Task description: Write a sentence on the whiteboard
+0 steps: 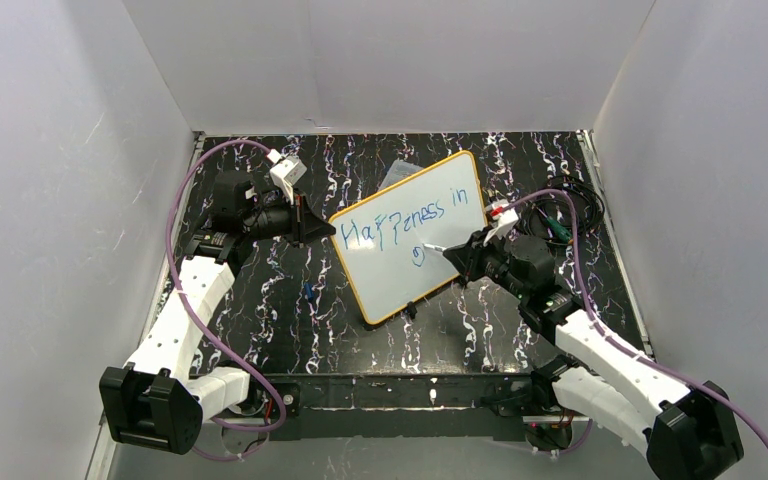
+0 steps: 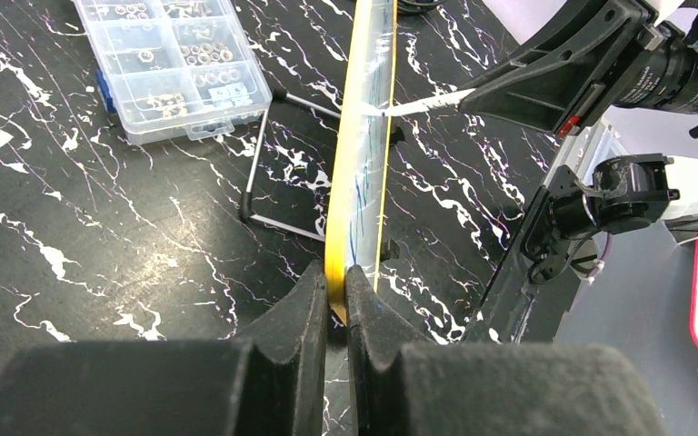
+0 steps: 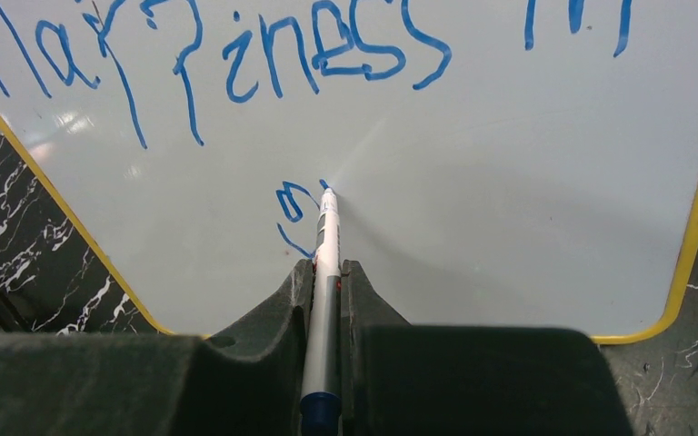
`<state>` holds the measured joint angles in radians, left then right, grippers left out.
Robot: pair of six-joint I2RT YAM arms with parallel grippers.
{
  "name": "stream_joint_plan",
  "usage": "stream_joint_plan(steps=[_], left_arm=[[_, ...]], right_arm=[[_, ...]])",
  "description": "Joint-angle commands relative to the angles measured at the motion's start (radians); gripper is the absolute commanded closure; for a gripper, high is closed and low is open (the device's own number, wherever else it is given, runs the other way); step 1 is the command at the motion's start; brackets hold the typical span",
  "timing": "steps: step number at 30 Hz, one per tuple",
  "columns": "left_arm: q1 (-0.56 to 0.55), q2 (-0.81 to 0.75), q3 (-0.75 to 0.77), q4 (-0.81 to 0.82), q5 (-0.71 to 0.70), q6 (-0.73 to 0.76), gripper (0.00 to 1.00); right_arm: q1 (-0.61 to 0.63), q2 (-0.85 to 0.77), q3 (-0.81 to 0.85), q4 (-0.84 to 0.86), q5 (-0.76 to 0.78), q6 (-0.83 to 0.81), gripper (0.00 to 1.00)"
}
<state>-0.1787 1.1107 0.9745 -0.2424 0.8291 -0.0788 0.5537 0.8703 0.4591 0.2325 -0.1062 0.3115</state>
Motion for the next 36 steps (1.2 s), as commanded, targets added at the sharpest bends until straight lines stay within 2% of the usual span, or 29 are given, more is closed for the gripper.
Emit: stream_joint_plan(steps=[1,17,27,32,36], left_arm=[[-0.007,-0.026,-0.006,0.006,0.051,0.026,1.0],[-0.007,-0.021,-0.004,0.008,0.053,0.025,1.0],[-0.008,-0.016,-0.003,0.008,0.051,0.025,1.0],[-0.007,-0.015,-0.002,0.008,0.052,0.025,1.0],[-0.007,-0.015,-0.002,0.008,0.053,0.025,1.0]], right_arm=[[-0.005,-0.024,-0.034,-0.031,0.032,0.009,0.99],[-0.005,-0.094,0.02,-0.003,0.002,0.038,0.99],[-0.005,-0.003,0.046,0.107,-0.011,0.024,0.99],[-0.005,0.02,0.042,0.107,0.001,0.015,0.99],[-0.005,-0.021,0.045,0.072,0.006,0.012,0.99]])
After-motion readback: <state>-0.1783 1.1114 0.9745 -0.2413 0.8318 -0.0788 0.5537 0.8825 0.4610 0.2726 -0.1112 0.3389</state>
